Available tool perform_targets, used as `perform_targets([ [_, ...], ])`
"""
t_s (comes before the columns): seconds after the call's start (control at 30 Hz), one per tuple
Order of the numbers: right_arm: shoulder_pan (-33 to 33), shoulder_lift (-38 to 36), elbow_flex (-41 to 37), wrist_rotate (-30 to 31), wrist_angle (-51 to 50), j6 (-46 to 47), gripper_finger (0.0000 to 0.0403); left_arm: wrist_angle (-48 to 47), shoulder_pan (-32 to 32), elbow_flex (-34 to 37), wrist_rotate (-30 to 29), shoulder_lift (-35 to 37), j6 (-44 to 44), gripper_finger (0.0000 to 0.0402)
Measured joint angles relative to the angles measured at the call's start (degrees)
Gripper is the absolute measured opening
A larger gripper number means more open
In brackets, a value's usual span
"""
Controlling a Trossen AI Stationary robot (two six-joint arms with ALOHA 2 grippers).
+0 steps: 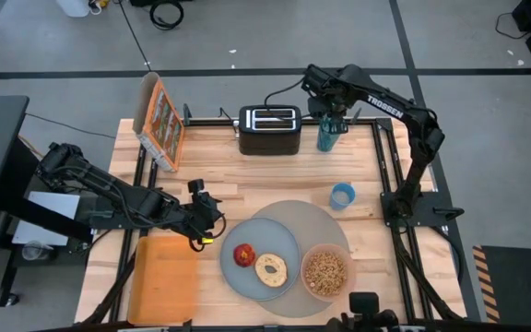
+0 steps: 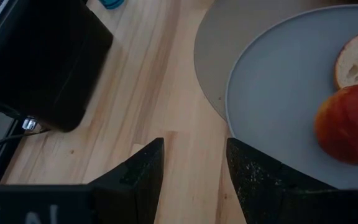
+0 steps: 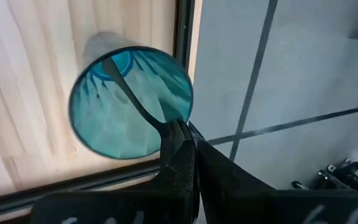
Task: Arrange a breakfast setting
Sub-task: Put the black spoon to the right of the blue plate on the brown placemat
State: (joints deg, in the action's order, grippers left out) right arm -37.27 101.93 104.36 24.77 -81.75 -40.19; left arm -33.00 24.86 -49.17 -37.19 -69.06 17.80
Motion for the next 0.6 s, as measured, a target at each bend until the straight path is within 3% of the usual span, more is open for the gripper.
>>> perform_targets([
  [0.6, 9.54, -0.16, 12.02, 5.94, -8.18, 6.61, 0.0016, -0.01, 0.0, 0.0, 0.0, 0.0, 0.08, 0.0183],
])
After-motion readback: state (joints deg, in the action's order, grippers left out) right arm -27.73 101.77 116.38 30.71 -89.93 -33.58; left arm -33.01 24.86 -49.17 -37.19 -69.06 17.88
